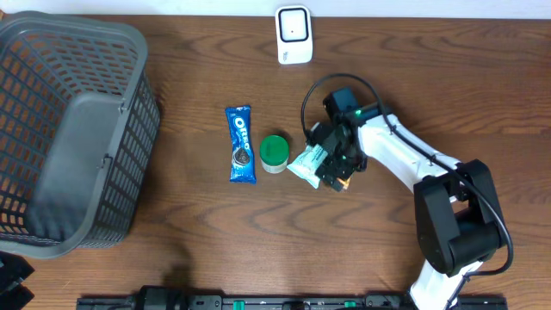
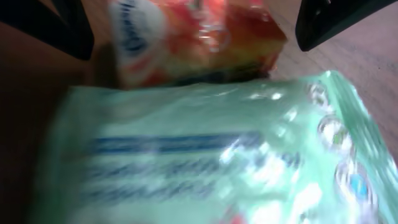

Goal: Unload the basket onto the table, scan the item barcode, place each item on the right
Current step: 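Grasp the orange Kleenex pack with the right gripper, then lift the Kleenex pack and carry it to the white scanner, then move the Kleenex pack from the scanner off past the table's right edge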

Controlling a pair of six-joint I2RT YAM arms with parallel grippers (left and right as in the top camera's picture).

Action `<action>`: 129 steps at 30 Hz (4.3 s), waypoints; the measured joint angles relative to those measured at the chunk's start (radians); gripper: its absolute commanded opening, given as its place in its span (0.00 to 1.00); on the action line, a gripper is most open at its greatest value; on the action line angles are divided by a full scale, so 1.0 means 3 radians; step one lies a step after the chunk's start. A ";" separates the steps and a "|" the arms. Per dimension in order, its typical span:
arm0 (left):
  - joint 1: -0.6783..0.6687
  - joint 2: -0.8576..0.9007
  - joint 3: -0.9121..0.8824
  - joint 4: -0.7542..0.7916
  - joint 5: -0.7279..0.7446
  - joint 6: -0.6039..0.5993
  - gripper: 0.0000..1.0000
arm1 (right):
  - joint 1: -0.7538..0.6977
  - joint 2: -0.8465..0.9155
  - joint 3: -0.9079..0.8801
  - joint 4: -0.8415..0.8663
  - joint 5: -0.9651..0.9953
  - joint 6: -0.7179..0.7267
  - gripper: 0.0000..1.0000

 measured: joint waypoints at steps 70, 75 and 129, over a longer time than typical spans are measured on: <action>0.0000 0.0000 -0.0113 0.0086 0.0001 -0.0160 0.98 | 0.0000 -0.1164 0.1780 -0.0217 -0.3021 -0.1054 0.36; 0.0000 0.0001 -0.0231 0.0156 0.0000 -0.0249 0.98 | -0.0003 -0.0713 0.1787 0.0796 -0.2763 -0.0275 0.34; 0.0000 0.0702 -0.0406 0.0324 0.0013 -0.0263 0.98 | -0.0299 0.2022 0.1780 0.5019 -0.0537 0.8446 0.42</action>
